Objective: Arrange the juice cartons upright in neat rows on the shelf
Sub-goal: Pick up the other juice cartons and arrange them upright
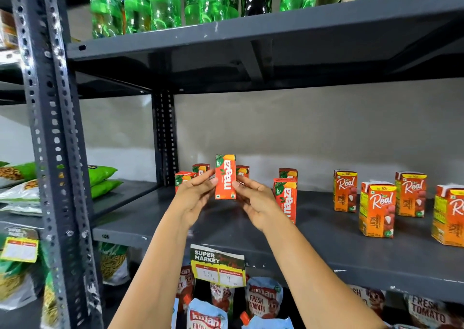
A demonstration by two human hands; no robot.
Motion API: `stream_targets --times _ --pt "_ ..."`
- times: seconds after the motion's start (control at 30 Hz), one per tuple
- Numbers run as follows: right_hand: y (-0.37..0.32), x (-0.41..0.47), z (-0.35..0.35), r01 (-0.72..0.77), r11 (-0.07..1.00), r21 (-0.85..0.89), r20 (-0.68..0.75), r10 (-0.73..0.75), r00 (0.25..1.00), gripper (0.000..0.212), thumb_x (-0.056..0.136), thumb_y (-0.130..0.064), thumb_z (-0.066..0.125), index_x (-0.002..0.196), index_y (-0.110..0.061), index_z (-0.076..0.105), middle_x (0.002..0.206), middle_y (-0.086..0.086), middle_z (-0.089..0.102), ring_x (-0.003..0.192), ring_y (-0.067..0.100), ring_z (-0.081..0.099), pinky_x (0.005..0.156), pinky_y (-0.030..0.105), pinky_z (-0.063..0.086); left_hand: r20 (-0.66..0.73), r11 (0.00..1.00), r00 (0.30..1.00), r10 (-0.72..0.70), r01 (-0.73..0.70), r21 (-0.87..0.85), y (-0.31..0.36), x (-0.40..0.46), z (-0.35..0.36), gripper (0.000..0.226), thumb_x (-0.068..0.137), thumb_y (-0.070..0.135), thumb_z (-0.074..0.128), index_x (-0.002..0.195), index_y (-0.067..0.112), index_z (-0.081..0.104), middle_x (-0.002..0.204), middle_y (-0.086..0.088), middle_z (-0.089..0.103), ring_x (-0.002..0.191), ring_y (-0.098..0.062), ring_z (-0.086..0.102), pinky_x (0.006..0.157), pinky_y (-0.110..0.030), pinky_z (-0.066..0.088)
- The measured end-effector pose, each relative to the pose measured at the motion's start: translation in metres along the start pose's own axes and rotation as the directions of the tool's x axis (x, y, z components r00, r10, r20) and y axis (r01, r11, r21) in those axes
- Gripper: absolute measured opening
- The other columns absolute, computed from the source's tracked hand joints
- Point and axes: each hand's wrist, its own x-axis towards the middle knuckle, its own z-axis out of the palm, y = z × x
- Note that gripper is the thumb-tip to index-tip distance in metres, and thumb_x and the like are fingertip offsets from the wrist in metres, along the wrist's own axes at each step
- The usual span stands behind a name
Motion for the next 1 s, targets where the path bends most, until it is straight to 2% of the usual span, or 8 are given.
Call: stream_targets --times 0.2,0.43,0.5,0.6,0.7,0.8,0.9,1.0 --pt "0.002 0.000 -0.001 -0.002 1.000 -0.013 -0.011 0.002 1.000 0.037 0.081 -0.005 0.069 0.117 -0.009 0.064 0.098 0.004 0.072 0.088 0.016 0.069 0.082 0.026 0.055 0.002 1.000 1.000 0.012 -0.012 -0.013 -0.003 -0.001 -0.004 0.036 0.083 0.000 0.062 0.118 0.008 0.063 0.094 -0.002 0.075 0.083 -0.009 0.072 0.069 -0.020 0.059" --pt "-0.002 0.000 0.001 0.050 0.997 -0.063 0.004 -0.050 0.999 0.039 0.082 -0.008 0.069 0.120 -0.011 0.062 0.098 0.001 0.072 0.084 0.011 0.070 0.067 0.018 0.058 0.030 0.998 0.998 0.059 -0.060 0.020 0.000 0.004 -0.003 0.032 0.084 -0.001 0.061 0.114 0.010 0.065 0.086 0.003 0.077 0.079 -0.007 0.073 0.072 -0.020 0.059" --pt "-0.004 0.000 0.000 0.104 0.983 -0.151 0.012 -0.104 0.995 0.045 0.083 -0.005 0.068 0.127 -0.008 0.057 0.104 0.003 0.070 0.092 0.014 0.069 0.076 0.023 0.057 0.059 0.995 0.996 0.072 -0.075 0.058 -0.001 0.005 -0.005 0.038 0.085 -0.003 0.060 0.120 0.010 0.060 0.095 0.000 0.075 0.085 -0.008 0.072 0.073 -0.019 0.058" --pt "-0.006 0.001 0.000 0.209 0.870 -0.446 0.021 -0.224 0.974 0.052 0.083 0.000 0.066 0.133 -0.007 0.053 0.120 0.008 0.067 0.108 0.021 0.065 0.096 0.037 0.053 0.121 0.968 0.990 0.074 -0.101 0.232 -0.002 0.005 -0.007 0.049 0.085 -0.004 0.058 0.131 0.010 0.051 0.109 -0.004 0.069 0.096 -0.011 0.066 0.080 -0.020 0.055" --pt "-0.005 0.001 0.000 0.263 0.707 -0.657 0.053 -0.304 0.951 0.050 0.083 -0.002 0.066 0.131 -0.011 0.056 0.122 0.010 0.067 0.109 0.023 0.065 0.097 0.042 0.052 0.158 0.924 0.984 0.083 -0.135 0.357 -0.004 0.005 -0.004 0.047 0.086 -0.005 0.057 0.130 0.009 0.051 0.107 -0.003 0.069 0.092 -0.009 0.067 0.077 -0.017 0.056" --pt "0.002 0.003 -0.003 0.229 0.604 -0.763 0.028 -0.324 0.946 0.050 0.082 -0.005 0.069 0.129 -0.013 0.055 0.122 0.008 0.067 0.109 0.023 0.064 0.096 0.042 0.052 0.165 0.900 0.984 0.066 -0.130 0.415 -0.009 0.007 -0.004 0.045 0.086 -0.009 0.055 0.128 0.007 0.053 0.111 -0.008 0.068 0.092 -0.011 0.066 0.070 -0.015 0.056" --pt "0.010 0.003 -0.007 0.116 0.544 -0.831 -0.020 -0.238 0.971 0.051 0.082 -0.008 0.070 0.129 -0.012 0.052 0.126 0.009 0.063 0.114 0.025 0.061 0.096 0.040 0.051 0.153 0.878 0.988 -0.017 -0.059 0.476 -0.020 0.006 -0.009 0.047 0.086 -0.010 0.053 0.131 0.005 0.049 0.121 -0.013 0.064 0.104 -0.020 0.062 0.076 -0.022 0.056" --pt "0.013 0.002 -0.009 0.071 0.520 -0.851 -0.046 -0.208 0.977 0.050 0.083 -0.011 0.069 0.129 -0.013 0.051 0.128 0.009 0.061 0.117 0.026 0.059 0.093 0.038 0.051 0.144 0.879 0.988 -0.060 -0.016 0.477 -0.027 0.005 -0.013 0.048 0.087 -0.007 0.054 0.132 0.009 0.049 0.117 -0.007 0.065 0.109 -0.020 0.060 0.080 -0.025 0.052"
